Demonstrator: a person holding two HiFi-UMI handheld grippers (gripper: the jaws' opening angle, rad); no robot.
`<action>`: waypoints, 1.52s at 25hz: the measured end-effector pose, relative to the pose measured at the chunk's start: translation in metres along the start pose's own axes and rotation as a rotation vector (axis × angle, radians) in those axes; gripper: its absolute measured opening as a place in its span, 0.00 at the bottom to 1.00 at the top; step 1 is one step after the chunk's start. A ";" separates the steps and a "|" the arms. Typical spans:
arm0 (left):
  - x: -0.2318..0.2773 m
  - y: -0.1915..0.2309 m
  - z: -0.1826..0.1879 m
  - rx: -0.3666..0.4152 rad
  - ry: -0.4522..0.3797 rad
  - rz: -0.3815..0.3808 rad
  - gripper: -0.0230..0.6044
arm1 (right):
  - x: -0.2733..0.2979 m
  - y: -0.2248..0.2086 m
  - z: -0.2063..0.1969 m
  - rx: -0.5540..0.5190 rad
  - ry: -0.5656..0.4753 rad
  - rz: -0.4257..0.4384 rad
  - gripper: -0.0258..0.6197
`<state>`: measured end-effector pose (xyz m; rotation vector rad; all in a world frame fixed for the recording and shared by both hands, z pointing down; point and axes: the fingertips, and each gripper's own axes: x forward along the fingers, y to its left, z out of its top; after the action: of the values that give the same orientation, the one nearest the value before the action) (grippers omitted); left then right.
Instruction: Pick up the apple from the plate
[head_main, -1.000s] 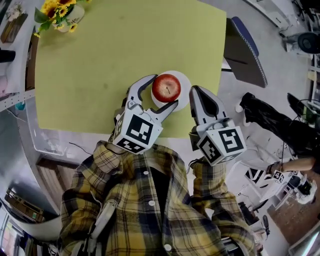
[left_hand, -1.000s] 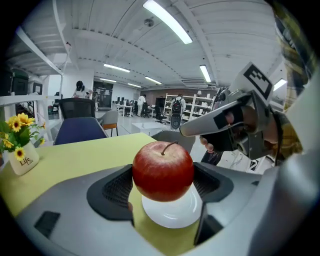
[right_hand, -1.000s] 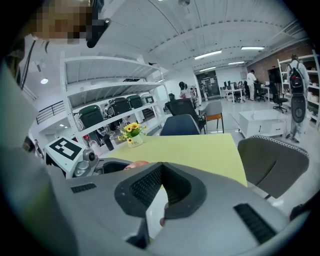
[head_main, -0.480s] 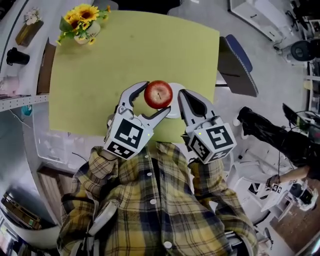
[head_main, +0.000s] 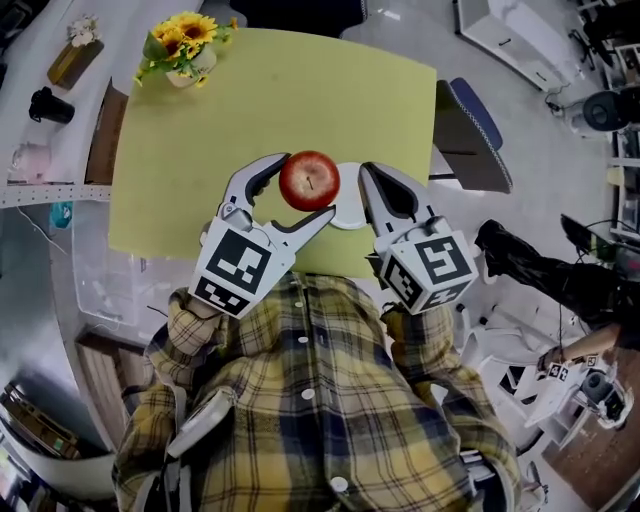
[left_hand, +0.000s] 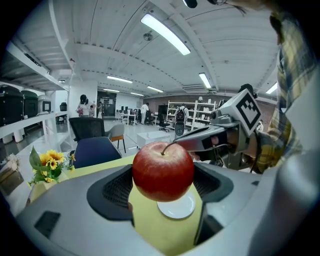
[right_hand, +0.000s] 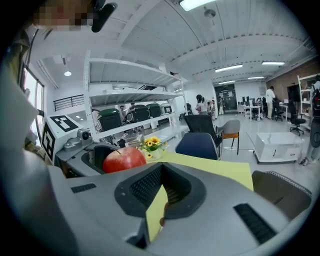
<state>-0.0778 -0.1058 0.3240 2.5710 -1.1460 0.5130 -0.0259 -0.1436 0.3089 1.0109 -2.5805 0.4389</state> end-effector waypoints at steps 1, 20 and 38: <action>-0.003 0.000 0.002 0.002 -0.003 -0.001 0.65 | 0.000 0.001 0.002 0.000 -0.003 0.004 0.04; 0.003 -0.011 0.019 0.008 -0.034 -0.034 0.65 | -0.016 -0.008 0.006 -0.023 -0.005 -0.005 0.03; 0.009 -0.014 0.024 0.025 -0.035 -0.038 0.65 | -0.019 -0.013 0.008 -0.028 -0.010 -0.008 0.03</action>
<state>-0.0567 -0.1120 0.3043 2.6277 -1.1071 0.4781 -0.0052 -0.1451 0.2960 1.0157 -2.5833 0.3949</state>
